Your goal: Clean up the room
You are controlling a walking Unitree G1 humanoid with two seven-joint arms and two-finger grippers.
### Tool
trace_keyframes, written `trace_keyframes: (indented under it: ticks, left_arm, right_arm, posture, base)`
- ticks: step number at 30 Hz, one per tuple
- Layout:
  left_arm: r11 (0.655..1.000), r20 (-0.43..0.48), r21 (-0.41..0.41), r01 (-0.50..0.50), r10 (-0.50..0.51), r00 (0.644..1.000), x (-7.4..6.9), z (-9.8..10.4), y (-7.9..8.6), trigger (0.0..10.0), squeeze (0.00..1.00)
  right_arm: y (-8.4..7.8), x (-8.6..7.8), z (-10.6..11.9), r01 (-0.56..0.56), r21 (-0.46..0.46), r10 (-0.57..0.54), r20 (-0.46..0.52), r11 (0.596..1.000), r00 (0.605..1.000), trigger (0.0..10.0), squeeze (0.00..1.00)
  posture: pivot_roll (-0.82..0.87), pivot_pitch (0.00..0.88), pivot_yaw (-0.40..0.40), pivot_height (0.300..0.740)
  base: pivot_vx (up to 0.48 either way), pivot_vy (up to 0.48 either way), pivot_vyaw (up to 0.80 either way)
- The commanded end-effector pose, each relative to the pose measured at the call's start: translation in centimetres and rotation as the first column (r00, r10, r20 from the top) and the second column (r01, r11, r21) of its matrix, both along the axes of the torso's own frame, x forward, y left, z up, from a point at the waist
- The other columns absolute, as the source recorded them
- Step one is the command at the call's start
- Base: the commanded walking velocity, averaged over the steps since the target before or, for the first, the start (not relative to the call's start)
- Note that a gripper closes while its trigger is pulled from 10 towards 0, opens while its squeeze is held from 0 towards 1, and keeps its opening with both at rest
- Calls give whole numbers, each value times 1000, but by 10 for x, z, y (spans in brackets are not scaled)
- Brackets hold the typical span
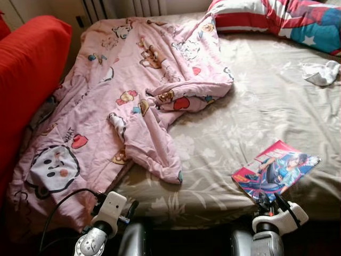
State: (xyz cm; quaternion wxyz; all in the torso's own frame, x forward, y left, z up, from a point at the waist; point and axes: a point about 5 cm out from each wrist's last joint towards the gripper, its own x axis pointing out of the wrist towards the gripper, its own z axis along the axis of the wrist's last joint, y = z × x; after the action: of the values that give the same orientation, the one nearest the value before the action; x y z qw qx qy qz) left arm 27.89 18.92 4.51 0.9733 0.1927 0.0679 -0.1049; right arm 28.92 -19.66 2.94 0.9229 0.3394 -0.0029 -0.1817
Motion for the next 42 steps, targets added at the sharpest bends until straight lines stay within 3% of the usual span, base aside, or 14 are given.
trace_keyframes:
  ticks: [1, 4, 5, 6, 7, 8, 13, 19, 20, 21, 24, 25, 26, 42]
  left_arm:
    - [1000, -34, 12, -9, 10, 999, -5, -9, 3, 10000, 0]
    - [1000, -34, 11, -11, 11, 999, -6, -10, 3, 10000, 0]
    - [1000, -35, 11, -12, 12, 999, -6, -11, 3, 10000, 0]
    - [1000, -36, 12, -11, 12, 999, -7, -11, 3, 10000, 0]
    - [1000, -37, 12, -10, 11, 999, -7, -12, 3, 10000, 0]
    - [1000, -37, 11, -10, 10, 999, -7, -12, 3, 10000, 0]
    - [1000, -37, 11, -6, 6, 999, -8, -13, 2, 10000, 0]
    - [1000, -35, 16, -3, 3, 999, -8, -14, 1, 10000, 0]
    - [1000, -35, 17, -3, 4, 999, -8, -14, 1, 10000, 0]
    - [1000, -35, 18, -5, 5, 999, -8, -14, 2, 10000, 0]
    - [1000, -35, 19, -7, 8, 999, -8, -14, 2, 10000, 0]
    - [1000, -35, 20, -8, 9, 999, -8, -14, 2, 10000, 0]
    - [1000, -36, 21, -9, 10, 999, -9, -14, 3, 10000, 0]
    - [1000, -40, 27, -14, 15, 999, -9, -15, 3, 10000, 0]
  right_arm:
    - [1, 1, 8, -19, -88, 21, 22, 996, 1000, 0, 0]
    - [5, 1, 9, -40, -98, 42, 22, 994, 999, 0, 0]
    - [8, 1, 6, -47, -44, 48, 17, 998, 999, 0, 0]
    - [9, 0, 1, -43, 33, 43, 7, 999, 999, 1373, 0]
    - [9, -2, -6, -29, 125, 31, -11, 992, 999, 4902, 0]
    - [9, -4, -9, -14, 158, 19, -27, 987, 999, 10000, 0]
    - [3, -13, -28, 117, 368, -86, -100, 922, 991, 10000, 0]
    - [7, -16, -41, 142, 505, -79, -145, 851, 986, 10000, 0]
    - [9, -14, -39, 128, 514, -69, -131, 848, 989, 10000, 322]
    - [10, -12, -38, 117, 517, -63, -121, 848, 991, 10000, 1000]
    - [12, -6, -33, 80, 512, -39, -89, 855, 995, 10000, 1000]
    - [13, -4, -31, 62, 507, -27, -77, 860, 997, 10000, 800]
    - [15, 0, -27, 34, 503, -6, -57, 864, 998, 10000, 0]
    - [15, 23, -8, -30, 498, 27, 13, 867, 1000, 10000, 0]
  posture:
    - [51, 204, 58, 551]
    - [50, 204, 57, 551]
    - [46, 201, 55, 551]
    - [46, 200, 54, 551]
    - [46, 200, 54, 551]
    - [46, 200, 54, 551]
    - [44, 193, 53, 551]
    - [49, 189, 56, 551]
    - [49, 189, 56, 551]
    - [49, 189, 56, 551]
    - [54, 199, 56, 551]
    - [55, 200, 56, 551]
    - [55, 200, 56, 551]
    - [60, 210, 62, 551]
  base:
    - [0, 0, 0]
    - [0, 0, 0]
    - [0, 0, 0]
    - [0, 0, 0]
    - [0, 0, 0]
    - [0, 0, 0]
    - [0, 0, 0]
    - [0, 0, 0]
    - [0, 0, 0]
    - [0, 0, 0]
    - [0, 0, 0]
    - [0, 0, 0]
    - [0, 0, 0]
    - [0, 0, 0]
